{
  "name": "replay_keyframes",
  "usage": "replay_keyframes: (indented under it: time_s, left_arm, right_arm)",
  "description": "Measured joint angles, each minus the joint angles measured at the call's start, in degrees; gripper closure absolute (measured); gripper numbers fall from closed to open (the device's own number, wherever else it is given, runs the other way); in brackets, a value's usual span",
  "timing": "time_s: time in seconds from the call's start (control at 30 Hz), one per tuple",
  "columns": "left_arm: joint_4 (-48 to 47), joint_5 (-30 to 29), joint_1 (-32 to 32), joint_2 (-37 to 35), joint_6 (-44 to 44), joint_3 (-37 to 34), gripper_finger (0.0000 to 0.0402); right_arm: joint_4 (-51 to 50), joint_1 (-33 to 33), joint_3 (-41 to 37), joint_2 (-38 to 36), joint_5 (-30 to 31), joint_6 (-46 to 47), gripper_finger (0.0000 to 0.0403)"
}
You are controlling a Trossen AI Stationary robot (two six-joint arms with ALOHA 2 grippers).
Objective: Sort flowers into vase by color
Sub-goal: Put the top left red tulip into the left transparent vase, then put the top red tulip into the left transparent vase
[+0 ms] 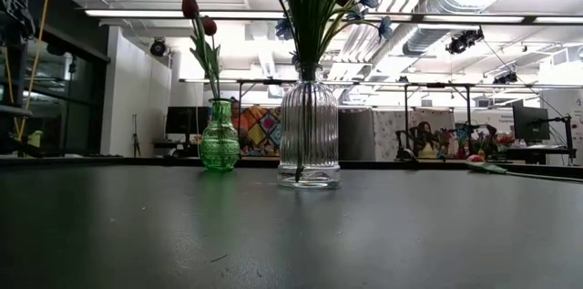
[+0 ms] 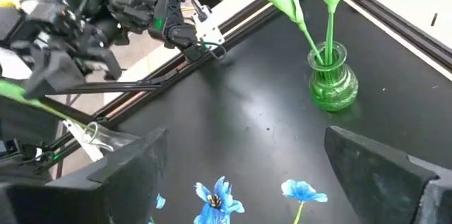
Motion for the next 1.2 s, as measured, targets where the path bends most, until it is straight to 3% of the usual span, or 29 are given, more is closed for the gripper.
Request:
replay_keyframes:
  time_s: [0.13,0.4,0.9,1.1,1.2]
  left_arm:
    - [-6.31,-1.1,0.02,0.02,-7.0,0.0,0.0401]
    - [-7.66,-1.41,0.02,0.02,-9.31,0.0,0.0387]
    - [-4.56,-0.94,0.0,-1.14,-17.84,0.0,0.0221]
    - [0.82,-0.22,0.0,-5.96,-12.94,0.07,0.0184]
    - [1.54,-3.41,0.0,-9.89,-7.27,0.07,0.0181]
  right_arm:
    - [0.07,0.0,0.0,0.0,0.55,0.0,0.0037]
    - [0.07,0.0,0.0,0.02,1.34,0.0,0.0037]
    - [0.07,0.0,0.0,0.02,1.3,0.02,0.0037]
    - [-0.08,0.0,0.0,-0.02,0.8,-0.81,0.0037]
    - [-0.14,0.0,0.0,-0.04,0.43,-2.06,0.0037]
